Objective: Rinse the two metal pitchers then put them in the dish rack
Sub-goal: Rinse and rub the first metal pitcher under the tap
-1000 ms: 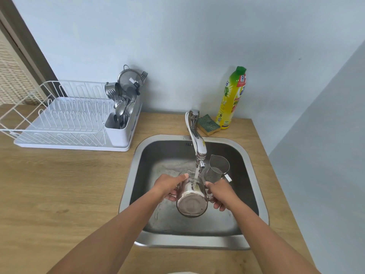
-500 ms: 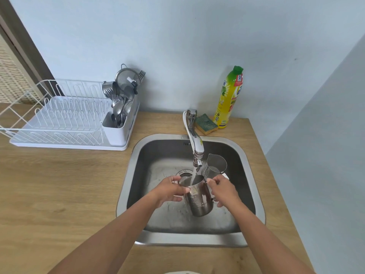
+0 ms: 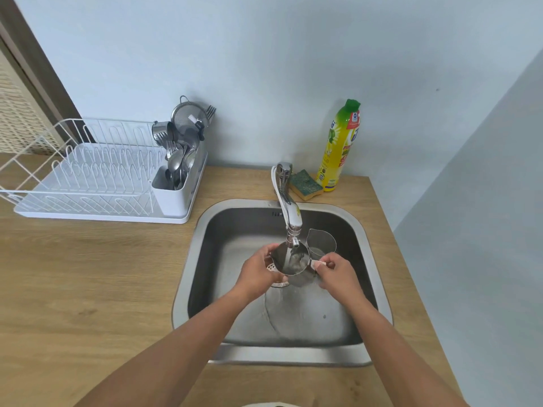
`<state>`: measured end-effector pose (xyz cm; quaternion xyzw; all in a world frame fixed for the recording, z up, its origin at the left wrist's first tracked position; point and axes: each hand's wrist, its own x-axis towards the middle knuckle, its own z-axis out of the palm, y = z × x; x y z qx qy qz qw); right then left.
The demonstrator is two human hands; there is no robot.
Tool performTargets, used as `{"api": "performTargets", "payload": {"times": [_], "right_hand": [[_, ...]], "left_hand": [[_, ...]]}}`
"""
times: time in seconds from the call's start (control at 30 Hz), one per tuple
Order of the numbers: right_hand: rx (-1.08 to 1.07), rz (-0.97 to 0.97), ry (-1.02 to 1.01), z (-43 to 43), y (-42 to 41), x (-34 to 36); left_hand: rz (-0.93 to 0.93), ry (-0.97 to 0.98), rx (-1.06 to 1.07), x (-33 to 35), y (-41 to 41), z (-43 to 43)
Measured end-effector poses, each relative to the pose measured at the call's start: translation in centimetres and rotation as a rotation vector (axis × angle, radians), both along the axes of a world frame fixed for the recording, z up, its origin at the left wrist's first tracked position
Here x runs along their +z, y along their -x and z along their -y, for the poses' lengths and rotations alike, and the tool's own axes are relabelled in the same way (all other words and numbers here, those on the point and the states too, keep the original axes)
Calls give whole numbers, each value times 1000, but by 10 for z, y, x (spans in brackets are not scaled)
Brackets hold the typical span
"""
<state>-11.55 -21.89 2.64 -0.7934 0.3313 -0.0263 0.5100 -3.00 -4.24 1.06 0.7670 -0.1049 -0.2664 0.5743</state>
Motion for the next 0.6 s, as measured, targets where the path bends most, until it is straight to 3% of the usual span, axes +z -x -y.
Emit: {"api": "performTargets", "payload": {"times": [0.3, 0.43, 0.6], "right_hand": [[28, 133, -257, -11, -21, 1], [72, 117, -353, -17, -30, -1], [108, 11, -382, -26, -26, -6]], "left_hand": [[521, -347, 2, 23, -12, -13], [573, -383, 16, 32, -13, -24], [495, -371, 19, 31, -12, -36]]}}
